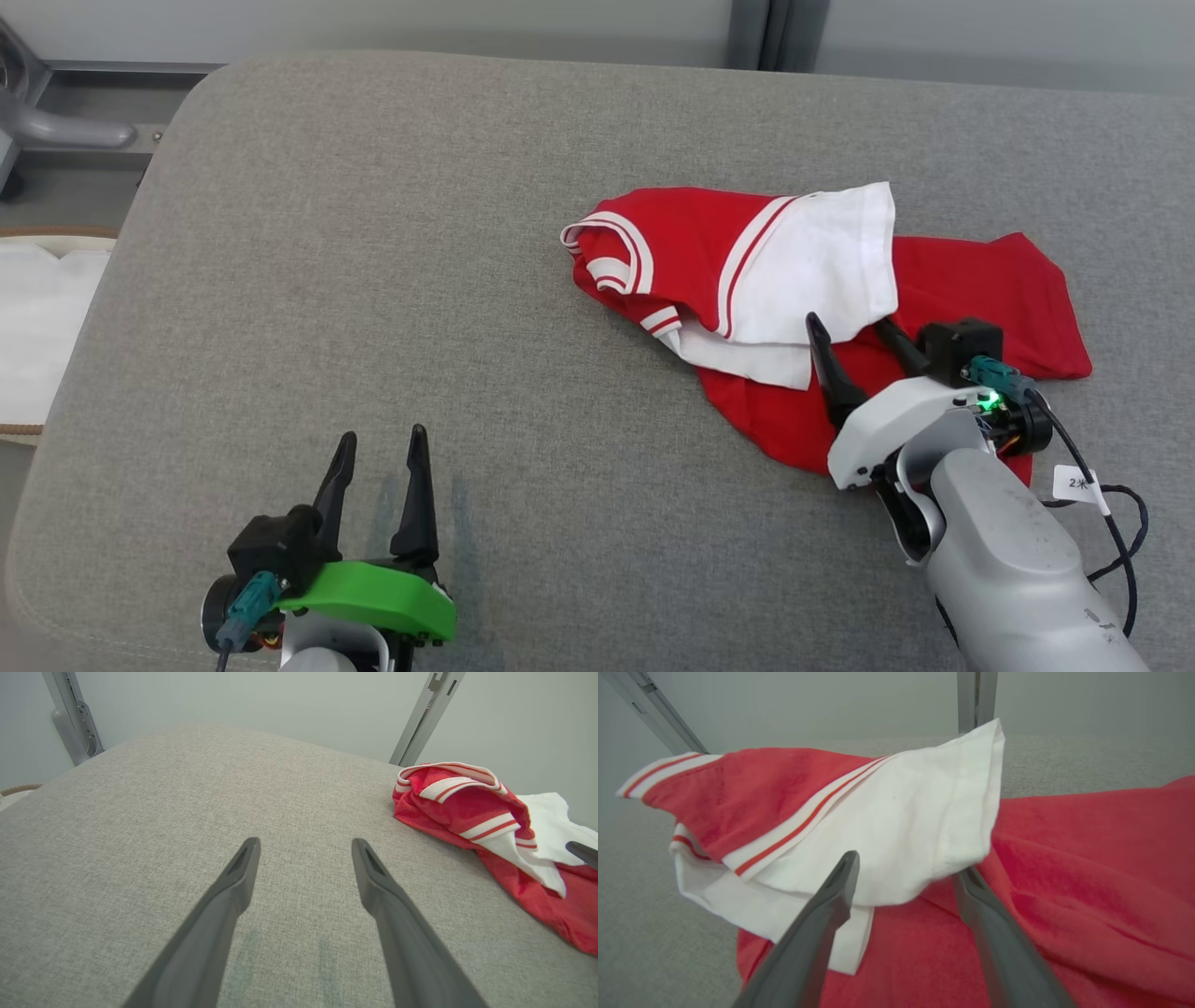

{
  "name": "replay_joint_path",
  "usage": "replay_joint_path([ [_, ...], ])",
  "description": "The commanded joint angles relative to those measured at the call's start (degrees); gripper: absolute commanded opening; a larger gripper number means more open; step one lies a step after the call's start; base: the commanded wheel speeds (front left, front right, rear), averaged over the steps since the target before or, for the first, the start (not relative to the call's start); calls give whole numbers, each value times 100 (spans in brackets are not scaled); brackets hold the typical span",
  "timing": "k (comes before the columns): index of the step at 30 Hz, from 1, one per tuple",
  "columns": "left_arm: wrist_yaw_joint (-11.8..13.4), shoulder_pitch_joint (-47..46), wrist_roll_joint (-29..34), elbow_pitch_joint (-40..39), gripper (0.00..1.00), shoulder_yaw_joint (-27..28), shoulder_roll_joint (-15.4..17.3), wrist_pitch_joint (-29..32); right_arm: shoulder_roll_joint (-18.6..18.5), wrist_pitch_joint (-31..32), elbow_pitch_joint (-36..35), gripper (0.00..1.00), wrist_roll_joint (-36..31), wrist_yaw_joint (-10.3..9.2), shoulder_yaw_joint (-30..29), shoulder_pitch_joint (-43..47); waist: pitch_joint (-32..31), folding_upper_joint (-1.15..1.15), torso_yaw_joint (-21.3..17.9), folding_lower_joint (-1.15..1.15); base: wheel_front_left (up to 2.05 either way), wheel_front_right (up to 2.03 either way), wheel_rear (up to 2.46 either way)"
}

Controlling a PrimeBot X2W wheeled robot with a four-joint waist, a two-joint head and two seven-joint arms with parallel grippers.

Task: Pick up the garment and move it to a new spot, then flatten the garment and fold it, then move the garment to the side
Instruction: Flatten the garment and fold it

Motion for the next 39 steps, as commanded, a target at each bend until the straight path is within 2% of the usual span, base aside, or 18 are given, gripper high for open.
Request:
replay_joint_path([
  [1,15,-24,-42,-10,100,-16,8,-2,-28,-26,12,100,8,-9,-24,-101,17,0,18,0,0,0,0],
  [5,28,-58,-48,-22,100,-47,8,-2,-28,-26,-41,100,-59,-9,-61,-200,66,0,50,0,0,0,0],
  [6,33,-61,-50,-23,100,-46,9,-2,-28,-26,-75,96,-82,-9,-64,-217,80,0,55,0,0,0,0],
  [7,34,-65,-51,-21,100,-40,9,-2,-27,-26,-127,45,-93,-9,-60,-228,91,0,59,0,0,0,0],
  [8,38,-70,-51,-17,100,-35,9,-2,-28,-26,-169,31,-95,-9,-48,-226,97,0,61,0,0,0,0],
  [9,40,-73,-52,-15,100,-31,9,-2,-27,-26,-202,7,-74,-9,-24,-215,98,0,61,0,0,0,0],
  [10,46,-72,-55,-12,100,-22,9,-2,-27,-26,-241,0,-42,-9,4,-193,95,0,55,0,0,0,0],
  [18,55,-84,-41,7,100,61,9,-2,-26,-26,-1012,0,405,-9,640,58,-18,0,-129,0,0,0,0],
  [30,-14,-35,182,-38,100,493,15,-2,-25,-26,-2651,0,1424,-9,2764,727,-394,0,-446,0,0,0,0],
  [34,-32,27,241,-71,100,713,54,-2,-28,-26,-2810,0,1727,-9,3504,919,-473,0,-474,0,0,0,0],
  [38,-63,72,287,-86,100,866,62,-2,-29,-23,-2562,0,1925,-9,4143,1074,-498,0,-482,0,0,0,0],
  [39,-66,79,295,-81,100,890,60,-2,-28,0,-2447,11,1952,-9,4294,1100,-504,0,-483,0,0,0,0],
])
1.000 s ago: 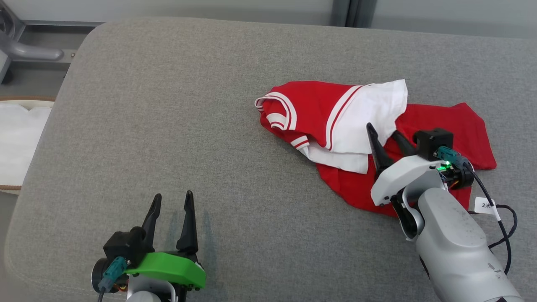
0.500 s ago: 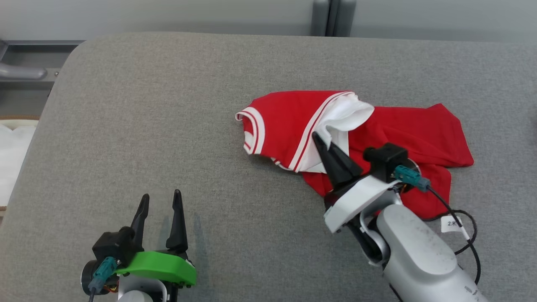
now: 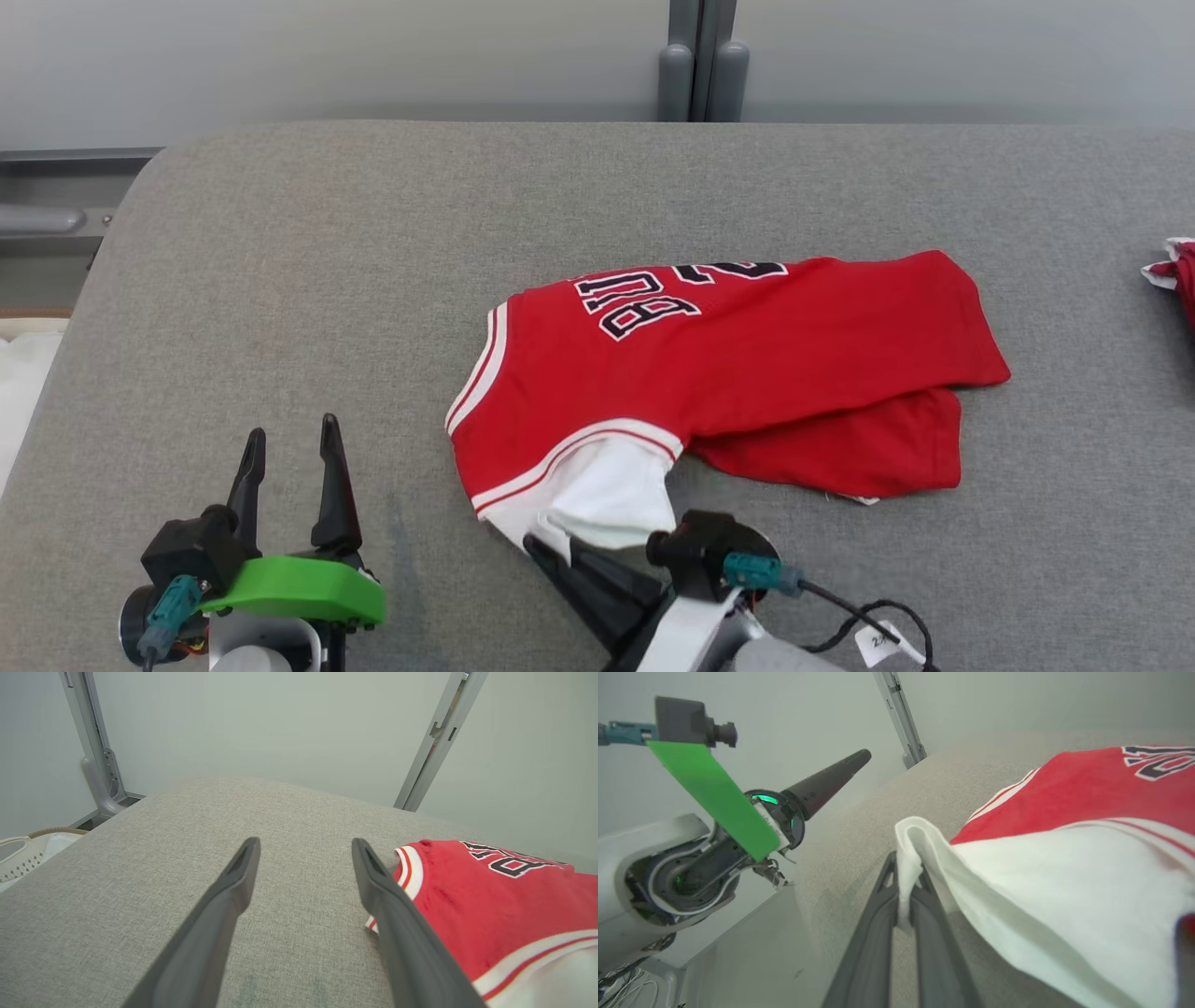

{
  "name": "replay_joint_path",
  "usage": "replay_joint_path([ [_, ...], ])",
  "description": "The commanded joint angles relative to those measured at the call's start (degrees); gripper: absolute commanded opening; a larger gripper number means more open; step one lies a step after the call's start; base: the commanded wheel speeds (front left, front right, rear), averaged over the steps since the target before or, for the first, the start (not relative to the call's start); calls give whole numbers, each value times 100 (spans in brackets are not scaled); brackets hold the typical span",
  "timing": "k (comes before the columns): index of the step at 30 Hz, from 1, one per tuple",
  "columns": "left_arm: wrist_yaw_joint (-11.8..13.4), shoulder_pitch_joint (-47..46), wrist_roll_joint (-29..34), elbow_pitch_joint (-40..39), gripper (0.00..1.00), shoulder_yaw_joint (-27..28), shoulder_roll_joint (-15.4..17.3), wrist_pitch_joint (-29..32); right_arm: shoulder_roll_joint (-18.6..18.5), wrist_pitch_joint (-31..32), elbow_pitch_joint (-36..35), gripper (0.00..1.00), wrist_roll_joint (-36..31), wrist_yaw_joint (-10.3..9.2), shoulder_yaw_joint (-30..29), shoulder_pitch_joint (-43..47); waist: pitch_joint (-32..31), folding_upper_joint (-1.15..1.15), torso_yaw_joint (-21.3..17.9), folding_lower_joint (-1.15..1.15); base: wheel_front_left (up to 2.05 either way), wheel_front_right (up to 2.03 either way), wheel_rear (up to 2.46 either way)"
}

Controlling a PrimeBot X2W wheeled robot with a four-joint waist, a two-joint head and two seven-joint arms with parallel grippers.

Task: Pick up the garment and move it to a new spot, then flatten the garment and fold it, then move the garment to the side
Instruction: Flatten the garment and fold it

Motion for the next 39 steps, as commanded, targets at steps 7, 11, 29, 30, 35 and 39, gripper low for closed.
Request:
replay_joint_path([
  [7,-52,108,74,27,100,50,2,0,-30,-20,497,100,-201,-8,376,161,-34,0,-85,0,0,0,0],
  [11,-66,131,72,59,100,27,-10,0,-27,-25,484,100,-476,-8,-19,239,-74,0,-205,0,0,0,0],
  [29,-44,57,-14,279,100,-481,-17,0,-24,-29,-673,100,-2418,-8,-3647,1002,-285,0,-675,0,0,0,0],
  [30,-40,68,-17,291,100,-491,-18,0,-24,-29,-704,100,-2467,-8,-3763,1043,-301,0,-685,0,0,0,0],
  [35,-29,143,-23,347,100,-541,-18,0,-24,-29,-883,100,-2615,-8,-4300,1251,-414,0,-716,0,0,0,0],
  [39,-2,238,-52,320,100,-582,-19,0,-24,-28,-984,100,-2637,-8,-4648,1421,-520,0,-729,0,0,0,0],
])
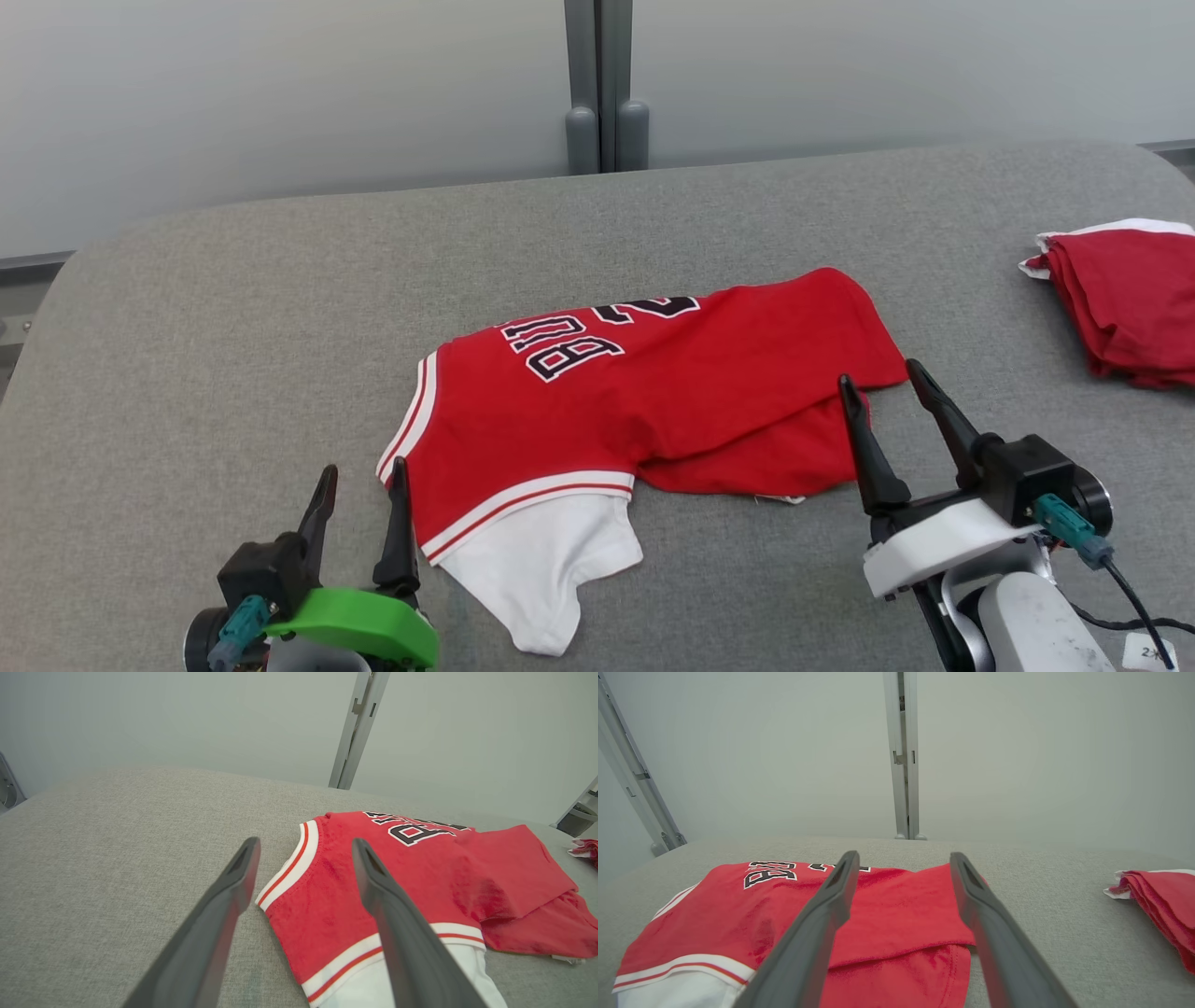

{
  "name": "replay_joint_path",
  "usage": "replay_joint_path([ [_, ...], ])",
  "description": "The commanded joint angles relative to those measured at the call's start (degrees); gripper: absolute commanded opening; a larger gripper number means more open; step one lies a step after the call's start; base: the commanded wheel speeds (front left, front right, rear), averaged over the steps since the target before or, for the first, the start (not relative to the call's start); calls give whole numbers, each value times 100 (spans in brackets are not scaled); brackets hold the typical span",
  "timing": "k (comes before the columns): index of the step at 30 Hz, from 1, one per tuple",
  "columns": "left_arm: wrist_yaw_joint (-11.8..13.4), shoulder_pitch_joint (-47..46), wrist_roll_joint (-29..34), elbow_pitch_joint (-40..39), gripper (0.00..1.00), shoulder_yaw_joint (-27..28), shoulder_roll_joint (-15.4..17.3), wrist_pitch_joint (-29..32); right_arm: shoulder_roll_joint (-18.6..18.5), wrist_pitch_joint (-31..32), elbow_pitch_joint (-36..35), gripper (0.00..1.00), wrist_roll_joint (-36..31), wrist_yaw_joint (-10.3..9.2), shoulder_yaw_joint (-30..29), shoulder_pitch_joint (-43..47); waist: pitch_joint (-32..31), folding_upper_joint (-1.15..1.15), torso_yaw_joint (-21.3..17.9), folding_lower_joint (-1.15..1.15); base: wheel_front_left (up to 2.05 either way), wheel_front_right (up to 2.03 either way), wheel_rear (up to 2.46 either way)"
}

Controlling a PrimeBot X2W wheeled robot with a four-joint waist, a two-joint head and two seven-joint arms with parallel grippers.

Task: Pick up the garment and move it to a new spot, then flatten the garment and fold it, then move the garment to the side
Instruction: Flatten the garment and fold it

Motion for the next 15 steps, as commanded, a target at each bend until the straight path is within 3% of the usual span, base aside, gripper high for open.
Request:
replay_joint_path([
  [1,39,112,-54,-28,100,2,17,-1,-20,-26,-42,100,12,-7,-87,115,-70,0,-14,0,0,0,0],
  [15,158,436,-154,-189,100,-107,16,-1,-20,-25,-9,100,120,-7,-302,384,-238,0,-22,0,0,0,0],
])
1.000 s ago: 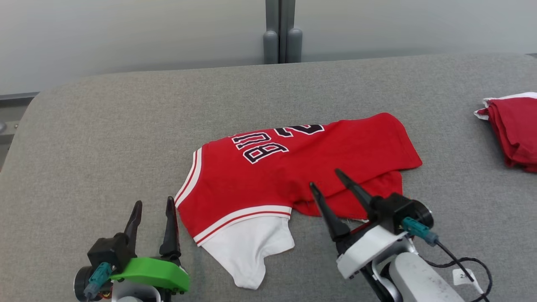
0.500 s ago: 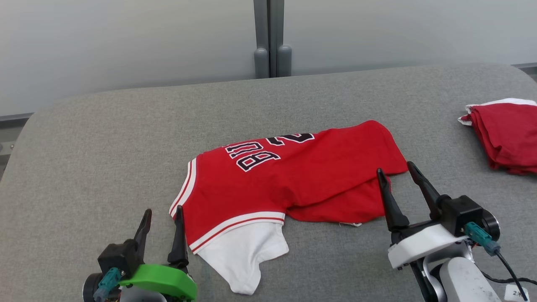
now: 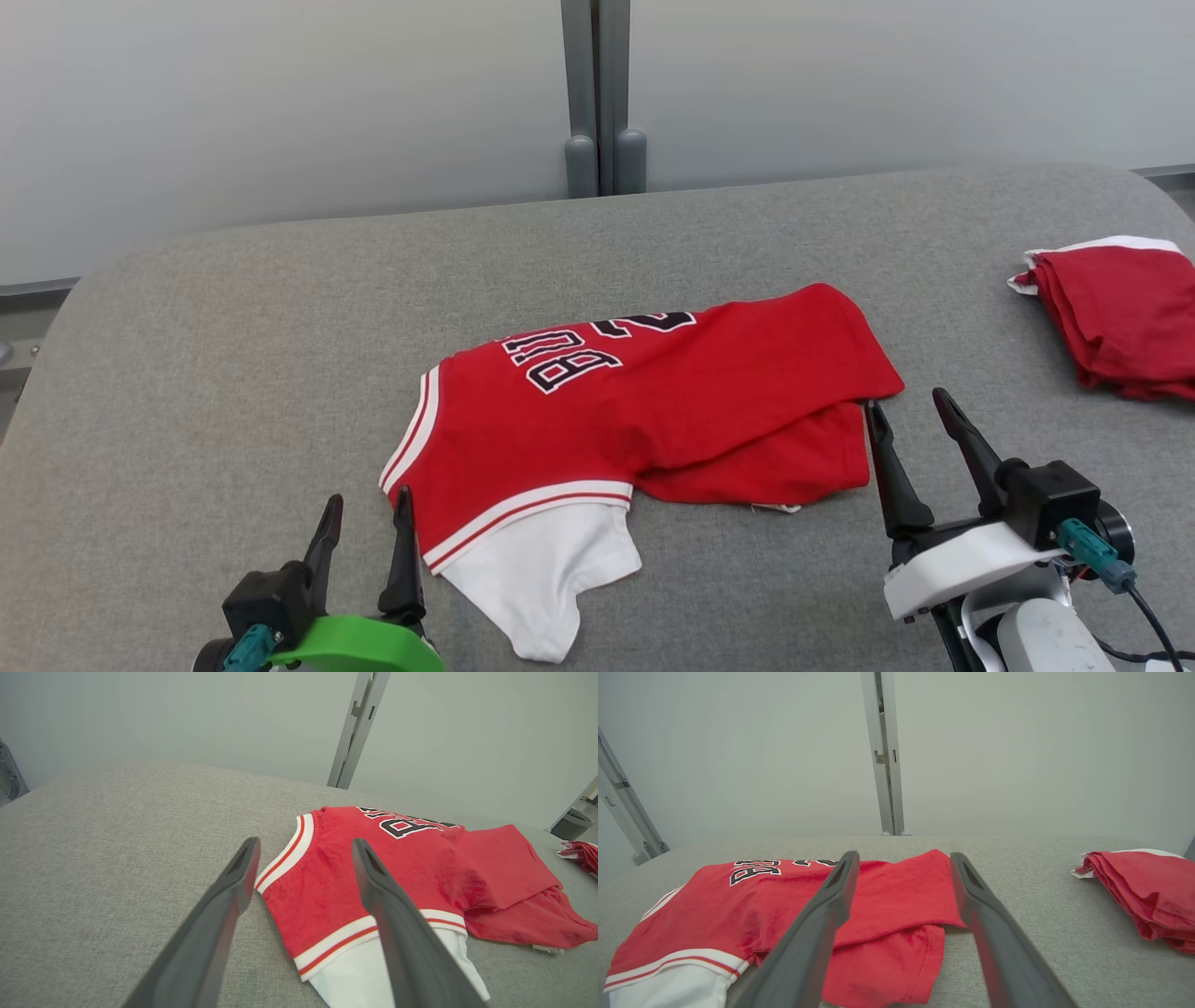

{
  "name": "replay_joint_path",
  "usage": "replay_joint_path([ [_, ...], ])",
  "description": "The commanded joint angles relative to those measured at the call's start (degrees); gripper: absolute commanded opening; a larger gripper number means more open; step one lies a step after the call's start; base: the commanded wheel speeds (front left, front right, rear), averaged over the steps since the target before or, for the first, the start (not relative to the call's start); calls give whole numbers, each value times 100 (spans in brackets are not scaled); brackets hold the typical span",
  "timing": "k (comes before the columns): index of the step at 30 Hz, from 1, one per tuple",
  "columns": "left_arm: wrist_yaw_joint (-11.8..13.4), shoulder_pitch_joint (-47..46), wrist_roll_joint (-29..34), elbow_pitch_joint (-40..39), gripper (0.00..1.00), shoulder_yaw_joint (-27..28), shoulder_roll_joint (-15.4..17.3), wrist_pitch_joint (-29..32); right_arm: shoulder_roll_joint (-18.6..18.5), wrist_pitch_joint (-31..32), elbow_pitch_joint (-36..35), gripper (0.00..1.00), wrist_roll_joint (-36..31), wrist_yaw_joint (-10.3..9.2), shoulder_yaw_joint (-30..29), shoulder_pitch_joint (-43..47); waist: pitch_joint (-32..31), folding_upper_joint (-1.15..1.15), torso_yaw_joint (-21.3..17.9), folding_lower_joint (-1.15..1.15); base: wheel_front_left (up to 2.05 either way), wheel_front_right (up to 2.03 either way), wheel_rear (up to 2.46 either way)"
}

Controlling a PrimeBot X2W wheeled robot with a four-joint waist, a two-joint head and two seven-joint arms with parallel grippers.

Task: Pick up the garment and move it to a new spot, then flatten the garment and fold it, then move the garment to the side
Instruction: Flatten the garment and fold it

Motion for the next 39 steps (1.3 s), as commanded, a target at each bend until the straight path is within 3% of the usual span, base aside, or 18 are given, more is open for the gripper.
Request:
replay_joint_path([
  [1,27,88,-7,-2,100,-1,16,-1,-20,-26,18,100,29,-7,-15,62,-3,0,-2,0,0,0,0],
  [9,-36,1,38,281,100,-10,17,-1,-20,-27,14,100,2,-7,1,-11,20,0,-46,0,0,0,0],
  [20,-208,-811,-133,1645,100,-84,242,493,-21,-26,-14,100,-96,-7,124,-135,271,0,-222,0,0,0,0],
  [30,-362,-1509,-308,2610,100,-266,212,575,-20,-26,-29,100,-145,-7,144,-324,630,0,-407,0,0,0,0],
  [31,-374,-1557,-325,2675,93,-281,212,571,-20,-26,-31,100,-145,-7,140,-340,655,0,-417,0,0,0,0],
  [32,-385,-1606,-336,2746,43,-307,210,561,-20,-26,-35,100,-147,-7,140,-351,681,0,-429,0,0,0,0],
  [33,-394,-1641,-341,2793,26,-329,207,543,-20,-27,-39,100,-147,-7,144,-359,704,0,-440,0,0,0,0],
  [34,-406,-1696,-339,2851,0,-359,205,512,-20,-26,-42,100,-146,-7,141,-367,729,0,-449,0,0,0,0],
  [39,-413,-2032,-250,2937,0,-453,327,289,-20,-27,-73,100,-152,-7,119,-440,847,0,-479,0,0,0,0],
])
